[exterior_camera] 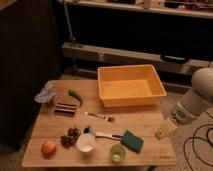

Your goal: Place sponge in plastic cup

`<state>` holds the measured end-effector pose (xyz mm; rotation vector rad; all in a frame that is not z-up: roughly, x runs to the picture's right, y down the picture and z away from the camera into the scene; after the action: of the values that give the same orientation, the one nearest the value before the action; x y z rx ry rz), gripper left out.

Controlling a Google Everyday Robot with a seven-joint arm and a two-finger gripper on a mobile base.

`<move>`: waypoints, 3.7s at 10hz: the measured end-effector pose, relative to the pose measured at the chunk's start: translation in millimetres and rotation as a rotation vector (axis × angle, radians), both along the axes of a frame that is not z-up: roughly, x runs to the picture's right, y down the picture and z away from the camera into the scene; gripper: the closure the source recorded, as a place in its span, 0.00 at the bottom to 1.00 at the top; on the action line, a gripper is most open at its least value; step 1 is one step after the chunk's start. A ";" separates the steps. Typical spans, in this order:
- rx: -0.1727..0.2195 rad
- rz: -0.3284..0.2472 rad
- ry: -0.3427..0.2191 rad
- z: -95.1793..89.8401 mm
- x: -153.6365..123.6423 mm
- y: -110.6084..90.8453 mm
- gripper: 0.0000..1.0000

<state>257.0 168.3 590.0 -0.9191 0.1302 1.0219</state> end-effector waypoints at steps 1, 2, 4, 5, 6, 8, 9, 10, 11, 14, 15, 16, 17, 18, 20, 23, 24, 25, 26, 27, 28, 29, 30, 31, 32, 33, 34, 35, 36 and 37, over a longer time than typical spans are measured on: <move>0.000 0.000 0.000 0.0 0.0 0.0 0.27; 0.000 0.000 0.000 0.0 0.0 0.0 0.27; 0.000 0.000 0.000 0.0 0.0 0.0 0.27; 0.000 0.000 0.000 0.0 0.0 0.0 0.27; 0.000 0.000 0.000 0.0 0.0 0.0 0.27; 0.000 0.000 0.000 0.0 -0.1 -0.1 0.27; 0.000 0.000 0.000 0.0 -0.1 0.0 0.27; 0.000 0.000 0.000 0.0 -0.1 0.0 0.27; 0.000 0.000 0.000 0.0 -0.1 0.0 0.27; 0.000 0.000 0.000 0.0 -0.1 -0.1 0.27; 0.000 0.000 0.000 0.0 0.0 0.0 0.27; 0.000 0.000 0.000 0.0 -0.1 -0.1 0.27; 0.000 0.000 0.000 0.0 0.0 0.0 0.27; 0.000 0.000 0.000 -0.1 0.0 0.0 0.27; 0.000 0.000 0.000 -0.1 0.0 0.0 0.27; 0.000 0.001 0.000 -0.1 0.1 0.0 0.27; 0.000 0.001 0.000 -0.1 0.1 0.0 0.27; 0.000 0.001 0.000 -0.1 0.1 0.1 0.27; 0.000 0.001 0.000 -0.1 0.1 0.0 0.27; 0.000 0.001 0.000 -0.1 0.1 0.0 0.27; 0.000 0.001 0.000 -0.1 0.1 0.0 0.27; 0.000 0.001 0.000 -0.1 0.1 0.0 0.27; 0.000 0.001 0.000 -0.1 0.1 0.0 0.27; 0.000 0.001 0.000 -0.1 0.1 0.0 0.27; 0.003 0.003 0.001 0.1 0.1 0.1 0.27; 0.016 0.008 -0.015 1.9 -0.4 -0.3 0.27; 0.029 0.013 -0.031 4.5 -1.2 0.0 0.27; 0.036 0.017 -0.033 4.6 -0.3 -0.1 0.27; 0.036 0.014 -0.035 5.1 -1.8 -0.8 0.27; 0.036 0.013 -0.037 5.5 -2.8 -1.0 0.27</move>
<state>254.2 167.3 595.5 -0.9072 0.0747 1.0156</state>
